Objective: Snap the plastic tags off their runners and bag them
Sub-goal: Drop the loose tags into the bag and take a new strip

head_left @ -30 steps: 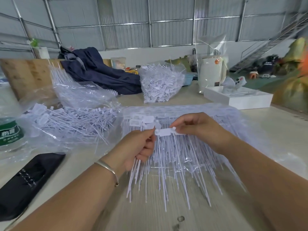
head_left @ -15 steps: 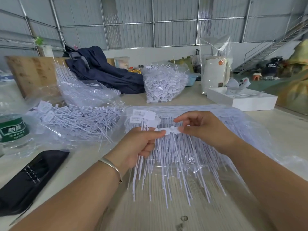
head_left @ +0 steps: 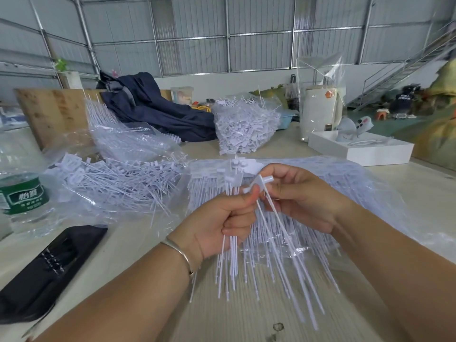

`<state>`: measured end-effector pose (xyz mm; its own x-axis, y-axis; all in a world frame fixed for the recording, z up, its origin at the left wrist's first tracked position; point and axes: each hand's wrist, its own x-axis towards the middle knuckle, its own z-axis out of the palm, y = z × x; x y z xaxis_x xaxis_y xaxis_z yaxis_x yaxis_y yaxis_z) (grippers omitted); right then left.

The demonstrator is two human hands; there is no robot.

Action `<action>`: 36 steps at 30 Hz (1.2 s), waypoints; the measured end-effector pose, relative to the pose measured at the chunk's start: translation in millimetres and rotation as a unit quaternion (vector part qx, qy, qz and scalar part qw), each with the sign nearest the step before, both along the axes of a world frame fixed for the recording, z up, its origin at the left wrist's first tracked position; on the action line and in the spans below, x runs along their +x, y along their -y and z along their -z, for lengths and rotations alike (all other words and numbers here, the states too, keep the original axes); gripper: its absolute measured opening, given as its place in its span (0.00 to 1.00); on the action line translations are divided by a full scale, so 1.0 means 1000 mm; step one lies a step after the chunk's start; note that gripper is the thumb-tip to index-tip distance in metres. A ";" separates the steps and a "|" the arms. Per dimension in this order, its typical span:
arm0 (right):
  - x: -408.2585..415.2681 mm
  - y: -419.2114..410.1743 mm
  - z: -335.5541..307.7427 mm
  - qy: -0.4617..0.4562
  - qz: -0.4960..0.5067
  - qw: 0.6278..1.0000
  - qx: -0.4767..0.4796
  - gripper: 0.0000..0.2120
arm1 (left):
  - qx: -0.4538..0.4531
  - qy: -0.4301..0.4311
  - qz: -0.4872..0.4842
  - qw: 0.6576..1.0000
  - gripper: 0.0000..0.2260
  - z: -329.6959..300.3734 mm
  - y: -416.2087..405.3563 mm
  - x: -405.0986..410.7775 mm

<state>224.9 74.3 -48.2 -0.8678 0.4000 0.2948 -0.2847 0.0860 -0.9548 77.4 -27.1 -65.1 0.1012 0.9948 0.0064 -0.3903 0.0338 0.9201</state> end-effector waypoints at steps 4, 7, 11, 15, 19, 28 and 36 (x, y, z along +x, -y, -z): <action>0.001 -0.002 -0.001 0.005 0.030 0.999 0.011 0.07 | 0.019 -0.017 -0.009 1.000 0.06 -0.003 -0.001 -0.002; -0.003 -0.002 0.002 0.014 0.041 0.999 0.004 0.08 | 0.006 -0.011 -0.006 1.000 0.06 0.001 -0.001 -0.002; -0.005 0.000 0.004 0.003 0.034 0.999 0.009 0.07 | -0.008 0.012 0.002 1.000 0.07 0.003 -0.002 -0.003; -0.008 0.003 0.004 -0.013 0.037 0.998 0.039 0.07 | -0.012 0.017 -0.006 1.000 0.07 0.003 -0.002 -0.006; -0.010 0.006 0.005 -0.009 0.065 0.997 0.041 0.09 | -0.024 0.023 -0.005 0.999 0.08 0.006 -0.002 -0.009; -0.018 0.016 0.005 -0.018 0.119 0.992 0.024 0.10 | -0.056 0.019 -0.005 0.998 0.23 0.015 -0.005 -0.005; -0.013 0.015 0.001 0.003 0.131 0.991 0.040 0.10 | -0.052 0.037 -0.034 0.997 0.18 0.013 -0.004 -0.002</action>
